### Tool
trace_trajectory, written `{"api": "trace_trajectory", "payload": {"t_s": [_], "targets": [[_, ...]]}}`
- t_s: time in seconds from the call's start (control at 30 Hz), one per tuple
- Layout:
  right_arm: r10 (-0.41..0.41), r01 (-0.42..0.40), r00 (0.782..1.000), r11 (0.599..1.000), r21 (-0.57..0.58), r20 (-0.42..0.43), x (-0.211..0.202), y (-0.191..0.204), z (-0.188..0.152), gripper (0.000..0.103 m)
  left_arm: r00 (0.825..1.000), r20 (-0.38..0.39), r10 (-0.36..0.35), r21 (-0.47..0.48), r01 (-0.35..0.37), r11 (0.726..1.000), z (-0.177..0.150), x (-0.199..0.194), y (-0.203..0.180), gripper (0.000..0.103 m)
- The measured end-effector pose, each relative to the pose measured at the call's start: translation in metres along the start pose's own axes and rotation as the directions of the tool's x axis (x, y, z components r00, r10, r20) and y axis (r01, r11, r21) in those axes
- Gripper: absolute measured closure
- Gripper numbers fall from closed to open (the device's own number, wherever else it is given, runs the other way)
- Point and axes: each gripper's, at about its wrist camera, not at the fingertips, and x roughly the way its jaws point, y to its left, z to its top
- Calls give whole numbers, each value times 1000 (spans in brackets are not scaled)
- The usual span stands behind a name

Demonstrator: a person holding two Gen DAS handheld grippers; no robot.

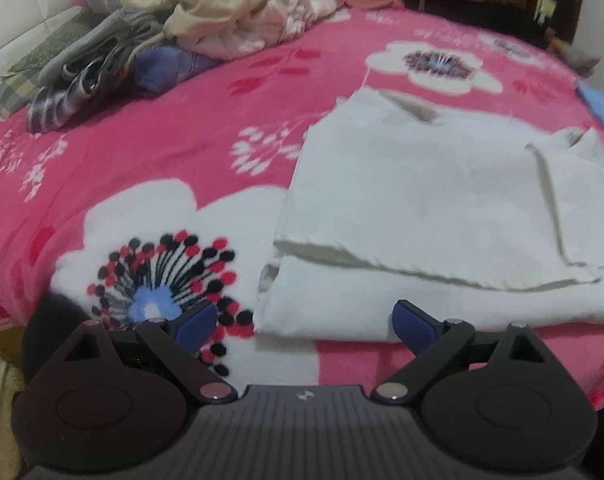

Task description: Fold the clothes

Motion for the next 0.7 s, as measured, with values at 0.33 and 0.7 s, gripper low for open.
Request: {"api": "trace_trajectory", "payload": {"t_s": [0.33,0.7], "targets": [[272,-292,945,951,96,180,-14,-11,-8,1,966,182,-184,-120,207,971,0,-9,43,0],[334,-339,939,939,60,83,13,0,4,1,944,217,-247,-56,265,963,11,8,54,3]]}}
